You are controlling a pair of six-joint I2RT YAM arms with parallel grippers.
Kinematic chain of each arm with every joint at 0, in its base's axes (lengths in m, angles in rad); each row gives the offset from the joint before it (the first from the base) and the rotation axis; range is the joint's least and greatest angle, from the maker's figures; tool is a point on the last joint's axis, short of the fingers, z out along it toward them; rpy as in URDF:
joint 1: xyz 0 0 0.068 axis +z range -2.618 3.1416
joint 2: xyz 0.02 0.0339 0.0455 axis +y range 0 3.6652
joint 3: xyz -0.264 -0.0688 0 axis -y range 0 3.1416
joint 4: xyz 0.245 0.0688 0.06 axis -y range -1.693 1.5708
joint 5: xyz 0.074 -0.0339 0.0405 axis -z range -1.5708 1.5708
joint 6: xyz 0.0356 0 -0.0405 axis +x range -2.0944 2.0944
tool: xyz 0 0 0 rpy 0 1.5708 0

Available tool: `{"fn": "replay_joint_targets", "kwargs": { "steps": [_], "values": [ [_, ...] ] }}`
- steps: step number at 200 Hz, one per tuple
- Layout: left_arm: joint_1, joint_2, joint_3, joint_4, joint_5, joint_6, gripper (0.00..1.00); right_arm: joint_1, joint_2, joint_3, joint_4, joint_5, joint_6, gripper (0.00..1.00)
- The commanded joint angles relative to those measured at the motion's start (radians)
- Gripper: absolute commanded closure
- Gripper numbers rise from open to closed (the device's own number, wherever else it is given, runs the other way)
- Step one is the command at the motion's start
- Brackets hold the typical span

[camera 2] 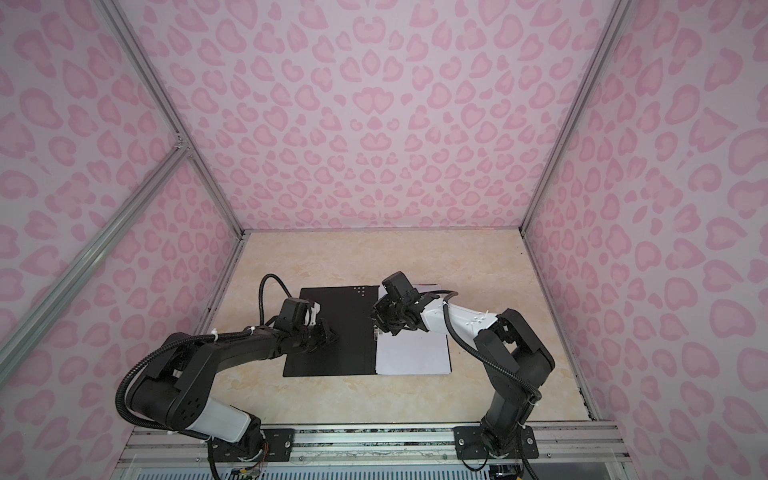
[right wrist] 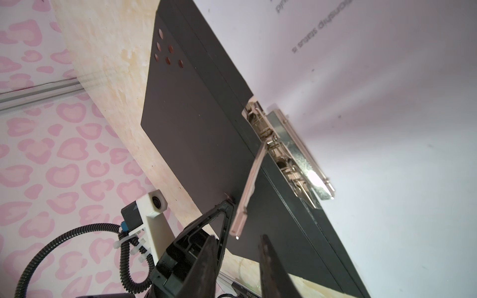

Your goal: Put the files into the folder

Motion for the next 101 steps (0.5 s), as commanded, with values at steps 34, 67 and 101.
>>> {"fn": "replay_joint_targets", "kwargs": {
  "steps": [34,67,101],
  "values": [
    [0.001,0.024,-0.014,-0.176,-0.110,0.001,0.85,-0.003,0.024,-0.006,0.026,-0.008,0.019,0.75],
    [0.001,0.031,-0.015,-0.171,-0.107,0.001,0.85,-0.004,0.026,-0.017,0.033,-0.008,0.023,0.80],
    [0.001,0.037,-0.012,-0.172,-0.106,0.002,0.85,-0.004,0.026,-0.030,0.049,-0.009,0.027,0.85]
  ]
}}
